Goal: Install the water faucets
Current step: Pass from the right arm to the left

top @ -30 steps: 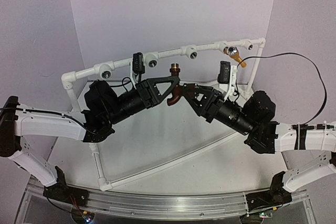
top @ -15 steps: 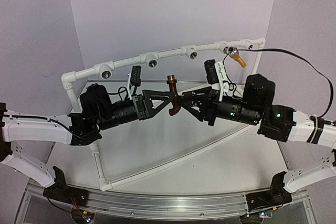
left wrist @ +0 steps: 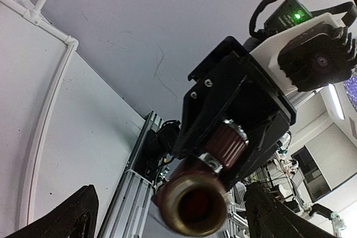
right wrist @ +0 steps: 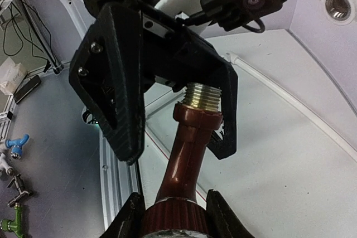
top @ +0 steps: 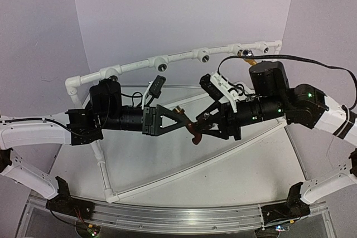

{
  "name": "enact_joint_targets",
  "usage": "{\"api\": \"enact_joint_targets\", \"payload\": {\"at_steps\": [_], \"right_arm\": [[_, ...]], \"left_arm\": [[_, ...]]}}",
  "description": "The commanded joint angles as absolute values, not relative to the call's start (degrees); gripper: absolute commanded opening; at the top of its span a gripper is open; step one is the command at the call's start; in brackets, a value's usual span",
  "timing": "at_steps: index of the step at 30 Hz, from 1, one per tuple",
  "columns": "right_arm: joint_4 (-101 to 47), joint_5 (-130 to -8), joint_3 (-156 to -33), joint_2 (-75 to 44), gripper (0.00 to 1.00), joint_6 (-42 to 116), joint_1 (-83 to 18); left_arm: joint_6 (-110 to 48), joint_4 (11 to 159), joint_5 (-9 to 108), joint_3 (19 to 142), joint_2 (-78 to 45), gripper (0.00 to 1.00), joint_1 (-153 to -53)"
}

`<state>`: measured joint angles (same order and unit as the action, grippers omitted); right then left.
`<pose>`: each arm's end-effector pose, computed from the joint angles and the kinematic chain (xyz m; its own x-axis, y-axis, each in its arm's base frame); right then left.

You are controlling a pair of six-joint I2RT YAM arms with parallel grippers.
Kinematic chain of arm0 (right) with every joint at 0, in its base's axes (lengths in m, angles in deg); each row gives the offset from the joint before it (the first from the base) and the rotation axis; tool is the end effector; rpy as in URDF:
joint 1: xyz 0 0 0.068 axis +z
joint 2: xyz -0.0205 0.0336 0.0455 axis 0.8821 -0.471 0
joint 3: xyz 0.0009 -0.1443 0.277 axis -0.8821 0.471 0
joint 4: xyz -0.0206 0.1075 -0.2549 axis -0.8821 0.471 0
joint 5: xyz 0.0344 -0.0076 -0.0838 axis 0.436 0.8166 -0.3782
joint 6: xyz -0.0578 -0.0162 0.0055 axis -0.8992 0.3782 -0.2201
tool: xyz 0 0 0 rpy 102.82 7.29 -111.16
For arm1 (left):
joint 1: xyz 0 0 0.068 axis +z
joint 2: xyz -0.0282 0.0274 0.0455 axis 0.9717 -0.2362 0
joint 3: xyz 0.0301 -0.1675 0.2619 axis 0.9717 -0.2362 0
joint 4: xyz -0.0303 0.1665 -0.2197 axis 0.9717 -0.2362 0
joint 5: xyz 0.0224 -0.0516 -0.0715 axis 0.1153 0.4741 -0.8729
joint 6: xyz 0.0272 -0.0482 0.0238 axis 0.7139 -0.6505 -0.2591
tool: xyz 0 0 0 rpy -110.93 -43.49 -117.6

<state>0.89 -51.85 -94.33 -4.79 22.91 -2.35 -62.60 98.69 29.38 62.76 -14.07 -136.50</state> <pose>0.1246 0.2484 0.4373 -0.0756 -0.3592 -0.9302 -0.9949 0.0898 0.0461 0.1370 -0.2820 0.3698 -0.7080 0.0216 -0.7059 0.7059 0.0525 -0.7064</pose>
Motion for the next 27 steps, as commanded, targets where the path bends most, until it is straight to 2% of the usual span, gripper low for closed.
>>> {"api": "enact_joint_targets", "payload": {"at_steps": [1, 3, 7, 10, 13, 16, 18, 20, 23, 24, 27], "right_arm": [[4.72, -49.00, -98.41, -5.50, 0.00, 19.07, -2.23], [4.84, -48.21, -98.95, -5.70, 0.00, 18.76, -2.23], [5.27, -47.57, -99.69, -6.16, 0.00, 18.08, -2.21], [6.98, -45.83, -100.90, -7.10, 0.00, 17.25, -2.20], [7.88, -45.16, -101.38, -7.64, 0.00, 16.83, -2.25], [8.35, -45.38, -101.29, -7.79, 0.00, 16.78, -2.27], [7.80, -46.23, -100.33, -7.39, 0.04, 17.58, -2.25], [3.17, -49.91, -98.29, -6.33, 0.48, 22.13, -2.19], [-16.61, -55.72, -87.12, -1.35, 0.90, 33.77, -2.24], [-25.49, -55.40, -82.48, 0.54, 0.97, 37.61, -2.22], [-45.19, -54.56, -72.21, 2.52, 0.98, 44.92, -2.21]], "left_arm": [[-61.22, 98.33, 22.93, 67.14, -14.97, 0.90, -136.25], [-61.47, 98.38, 22.42, 67.06, -15.14, 0.86, -136.20], [-61.55, 98.32, 22.56, 67.08, -15.24, 0.58, -136.19], [-61.40, 98.32, 23.78, 66.74, -14.69, 0.50, -136.13], [-61.40, 98.32, 25.03, 66.89, -14.55, 0.36, -136.01], [-61.19, 98.32, 26.27, 66.87, -14.40, 0.14, -135.93], [-60.81, 98.40, 28.31, 66.52, -13.88, 0.03, -135.93], [-60.70, 98.89, 30.67, 66.21, -13.10, 0.00, -135.93], [-63.01, 103.30, 34.95, 64.03, -11.46, 0.00, -135.91], [-64.60, 105.81, 36.28, 62.79, -10.84, 0.00, -135.78], [-70.73, 114.24, 38.17, 59.44, -10.03, 0.00, -134.84]]}}
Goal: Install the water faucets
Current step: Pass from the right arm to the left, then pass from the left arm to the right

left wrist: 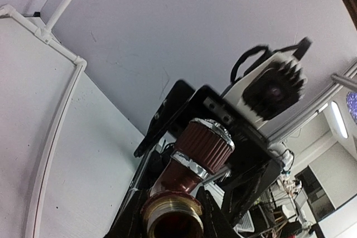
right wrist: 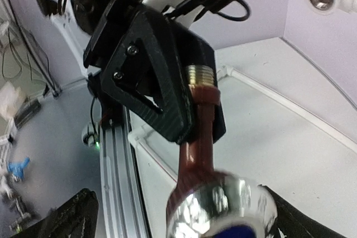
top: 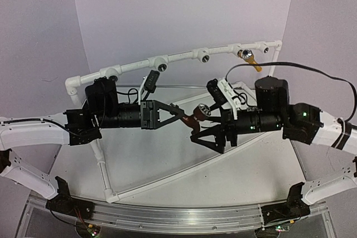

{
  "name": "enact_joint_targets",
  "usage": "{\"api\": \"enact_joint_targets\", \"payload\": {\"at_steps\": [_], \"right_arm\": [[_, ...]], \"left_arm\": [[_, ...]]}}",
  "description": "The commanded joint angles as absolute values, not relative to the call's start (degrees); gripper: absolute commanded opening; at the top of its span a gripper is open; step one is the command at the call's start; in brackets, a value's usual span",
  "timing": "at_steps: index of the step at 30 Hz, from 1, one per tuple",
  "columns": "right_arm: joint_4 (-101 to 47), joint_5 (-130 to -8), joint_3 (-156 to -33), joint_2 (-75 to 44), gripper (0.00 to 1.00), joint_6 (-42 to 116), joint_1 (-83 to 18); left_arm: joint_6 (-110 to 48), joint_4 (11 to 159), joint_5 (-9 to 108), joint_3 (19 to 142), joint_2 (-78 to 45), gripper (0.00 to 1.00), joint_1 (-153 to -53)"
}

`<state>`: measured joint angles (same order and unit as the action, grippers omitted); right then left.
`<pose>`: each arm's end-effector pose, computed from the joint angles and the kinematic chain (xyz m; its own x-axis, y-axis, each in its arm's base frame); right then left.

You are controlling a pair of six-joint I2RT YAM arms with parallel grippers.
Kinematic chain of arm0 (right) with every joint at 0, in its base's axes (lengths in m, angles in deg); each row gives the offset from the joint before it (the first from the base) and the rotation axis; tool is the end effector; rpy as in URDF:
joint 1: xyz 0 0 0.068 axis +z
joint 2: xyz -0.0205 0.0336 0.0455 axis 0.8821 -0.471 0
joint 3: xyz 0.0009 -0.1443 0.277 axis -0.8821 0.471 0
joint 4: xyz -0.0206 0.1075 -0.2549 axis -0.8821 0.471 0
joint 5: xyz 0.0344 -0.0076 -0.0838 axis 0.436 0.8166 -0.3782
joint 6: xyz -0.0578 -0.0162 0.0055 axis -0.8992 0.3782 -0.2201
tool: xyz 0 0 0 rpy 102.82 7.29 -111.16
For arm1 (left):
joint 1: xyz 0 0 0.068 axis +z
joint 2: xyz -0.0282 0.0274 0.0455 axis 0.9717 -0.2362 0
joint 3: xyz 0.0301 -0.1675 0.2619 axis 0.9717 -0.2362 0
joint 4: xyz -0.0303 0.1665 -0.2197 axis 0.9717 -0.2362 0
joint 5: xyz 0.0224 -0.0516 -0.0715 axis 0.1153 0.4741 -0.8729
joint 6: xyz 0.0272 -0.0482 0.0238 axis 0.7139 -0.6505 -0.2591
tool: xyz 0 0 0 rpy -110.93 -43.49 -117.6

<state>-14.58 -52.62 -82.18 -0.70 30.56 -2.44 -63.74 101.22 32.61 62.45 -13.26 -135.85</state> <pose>0.1225 0.2430 0.4065 -0.1461 -0.2390 -0.9599 -0.9840 0.1352 0.1161 0.1408 -0.2771 0.3768 -0.7008 -0.0590 -0.7109 0.7076 0.0684 -0.7033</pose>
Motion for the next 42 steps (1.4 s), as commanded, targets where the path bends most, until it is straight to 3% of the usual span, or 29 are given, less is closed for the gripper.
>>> {"api": "enact_joint_targets", "payload": {"at_steps": [1, 4, 7, 11, 17, 23, 29, 34, 40, 42], "right_arm": [[-49.14, -55.01, -70.64, 2.18, 0.98, 45.74, -2.15], [-63.11, -54.84, -65.03, 0.58, 0.95, 47.47, -2.06], [-70.87, -55.37, -64.51, -3.27, 0.76, 48.16, -1.91], [-81.57, -58.23, -63.26, -6.86, 0.66, 49.31, -1.61], [-87.38, -59.18, -65.09, -11.07, 0.41, 51.24, -1.60], [-90.79, -60.84, -66.33, -13.82, 0.33, 53.72, -1.52], [-90.96, -62.51, -69.25, -16.63, 0.00, 58.66, -1.49], [-91.28, -68.59, -68.40, -16.65, 0.00, 66.44, -1.71], [-93.22, -61.58, -68.18, -15.58, 0.00, 66.67, -3.63], [-82.77, -61.45, -70.91, -14.05, 0.00, 62.47, -3.64]], "left_arm": [[-73.18, 117.16, 38.54, 58.27, -9.97, 0.00, -134.58], [-77.96, 122.18, 38.57, 56.79, -10.71, 0.00, -134.26], [-80.40, 125.60, 37.90, 56.15, -11.74, 0.00, -134.26], [-82.25, 128.99, 37.37, 55.78, -12.52, 0.00, -134.26], [-83.22, 131.15, 37.24, 55.07, -13.27, 0.00, -134.26], [-84.11, 133.48, 36.63, 54.66, -14.44, 0.00, -134.26], [-85.02, 134.88, 35.99, 54.67, -15.25, 0.00, -134.26], [-85.34, 135.50, 35.77, 54.49, -15.31, 0.00, -134.28], [-85.34, 135.64, 35.63, 53.99, -15.34, 0.00, -134.26], [-85.29, 135.62, 35.67, 53.72, -15.07, 0.00, -134.26]]}}
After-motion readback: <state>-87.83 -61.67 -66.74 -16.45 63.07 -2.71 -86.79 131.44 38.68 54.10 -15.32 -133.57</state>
